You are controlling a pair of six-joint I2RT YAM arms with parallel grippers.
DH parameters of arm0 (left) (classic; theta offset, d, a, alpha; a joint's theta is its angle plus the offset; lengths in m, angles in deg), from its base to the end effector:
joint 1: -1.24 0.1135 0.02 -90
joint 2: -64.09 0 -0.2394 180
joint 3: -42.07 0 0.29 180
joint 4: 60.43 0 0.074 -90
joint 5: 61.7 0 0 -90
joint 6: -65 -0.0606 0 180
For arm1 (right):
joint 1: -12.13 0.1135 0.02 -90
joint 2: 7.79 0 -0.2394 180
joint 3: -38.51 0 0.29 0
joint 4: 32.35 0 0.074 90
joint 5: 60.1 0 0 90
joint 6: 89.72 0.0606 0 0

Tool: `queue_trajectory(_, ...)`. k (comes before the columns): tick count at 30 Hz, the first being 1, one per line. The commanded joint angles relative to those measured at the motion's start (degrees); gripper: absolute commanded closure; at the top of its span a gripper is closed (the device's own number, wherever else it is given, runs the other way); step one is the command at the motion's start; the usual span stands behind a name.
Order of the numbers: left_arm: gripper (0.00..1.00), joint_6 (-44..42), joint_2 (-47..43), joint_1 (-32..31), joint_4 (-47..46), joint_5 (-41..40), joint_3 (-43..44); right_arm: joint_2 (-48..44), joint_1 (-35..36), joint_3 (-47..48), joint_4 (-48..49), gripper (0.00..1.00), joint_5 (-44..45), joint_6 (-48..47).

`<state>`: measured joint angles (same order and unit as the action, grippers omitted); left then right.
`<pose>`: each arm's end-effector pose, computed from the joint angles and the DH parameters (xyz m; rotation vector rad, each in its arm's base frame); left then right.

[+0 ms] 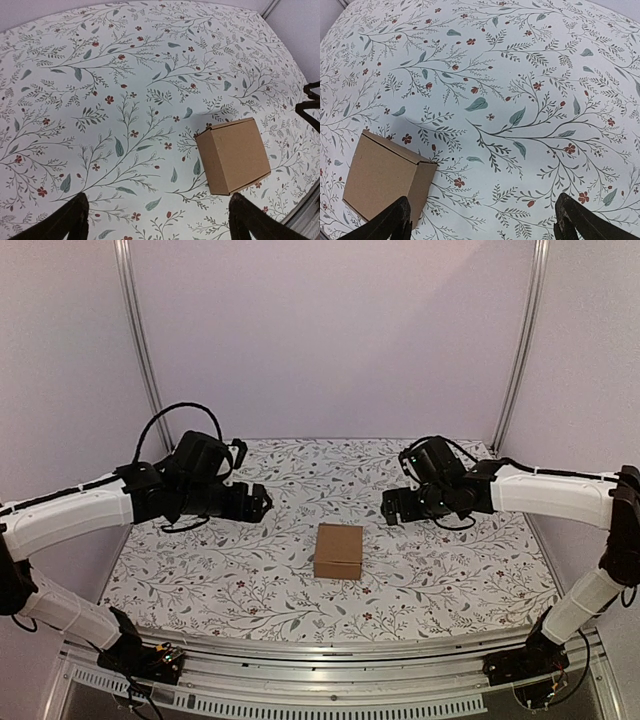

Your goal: Fold the paper box

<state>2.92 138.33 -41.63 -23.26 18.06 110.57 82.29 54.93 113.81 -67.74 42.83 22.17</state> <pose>0.2575 -0.2244 0.2239 0.2139 2.3328 -0.4198 0.2924 0.2523 0.1767 -0.3426 2.4063 0.2382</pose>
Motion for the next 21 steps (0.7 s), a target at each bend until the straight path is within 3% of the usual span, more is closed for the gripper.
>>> queue_trajectory(1, 0.01, -0.5, -0.9, 2.7, 5.4, -1.2, 5.3, -5.2, -3.7, -0.3, -3.9, 0.01, 2.6, -3.5)
queue_trajectory(10, 0.0, -3.3, -2.6, 11.0, 14.4, 2.9, 13.1, -15.4, -7.4, -1.3, -6.8, 0.01, 13.6, -4.2)
queue_trajectory(15, 0.01, -7.5, -4.5, 13.5, 15.2, 5.9, 14.2, -19.3, -7.4, 0.0, -10.6, 0.01, 18.4, -2.9)
queue_trajectory(21, 0.0, -12.8, -8.5, 13.8, 12.2, 3.1, 11.0, -24.7, -7.3, -1.9, -12.4, 0.01, 21.2, -3.4)
